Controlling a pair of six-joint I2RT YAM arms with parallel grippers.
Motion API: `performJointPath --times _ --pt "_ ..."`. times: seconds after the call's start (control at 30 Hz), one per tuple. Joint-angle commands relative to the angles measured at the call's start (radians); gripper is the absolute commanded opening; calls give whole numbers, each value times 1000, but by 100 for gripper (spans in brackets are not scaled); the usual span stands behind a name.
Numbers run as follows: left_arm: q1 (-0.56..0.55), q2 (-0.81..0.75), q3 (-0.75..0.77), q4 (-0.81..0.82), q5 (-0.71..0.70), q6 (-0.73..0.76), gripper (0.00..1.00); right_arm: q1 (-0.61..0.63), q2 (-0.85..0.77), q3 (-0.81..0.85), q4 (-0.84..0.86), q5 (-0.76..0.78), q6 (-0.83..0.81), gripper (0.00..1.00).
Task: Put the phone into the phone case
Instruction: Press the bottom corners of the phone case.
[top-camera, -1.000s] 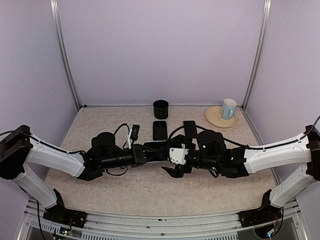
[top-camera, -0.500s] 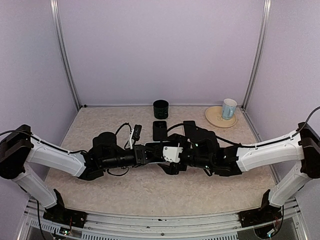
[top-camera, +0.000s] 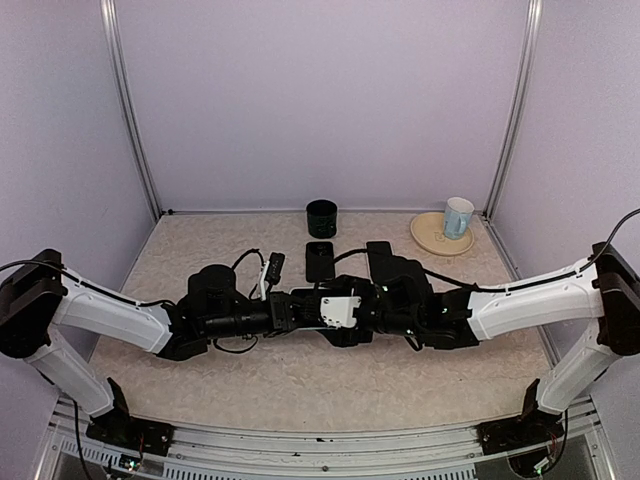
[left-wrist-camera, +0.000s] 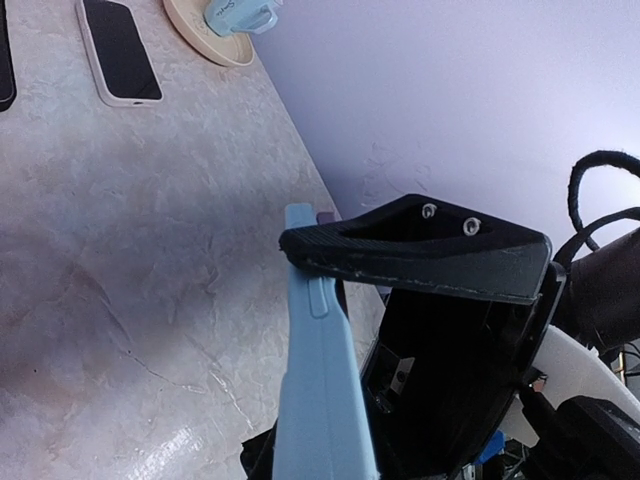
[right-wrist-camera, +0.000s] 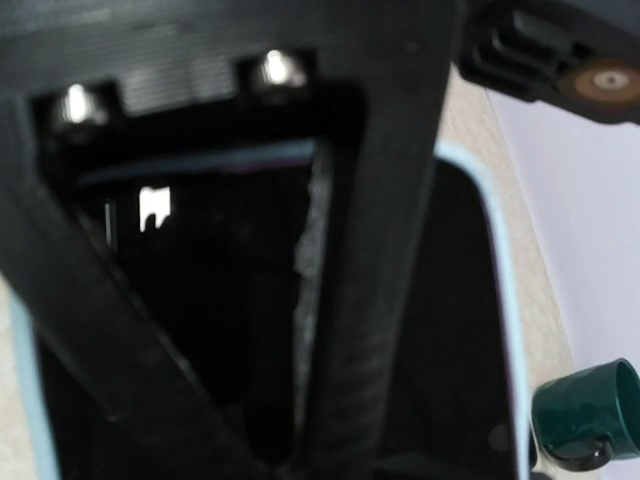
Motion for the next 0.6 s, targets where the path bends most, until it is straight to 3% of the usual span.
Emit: performJointPath --times 0.0,0.2,0.37,0.57 --pt "-7 -13 36 86 8 44 0 -2 8 36 -13 -48 48 67" --pt "-7 -30 30 80 9 68 0 -16 -64 -10 20 -56 112 99" --pt "-4 -54 23 86 10 89 0 -57 -183 -69 49 -87 255 100" --pt "1 -59 23 98 17 93 0 -158 -310 -112 46 -300 469 100"
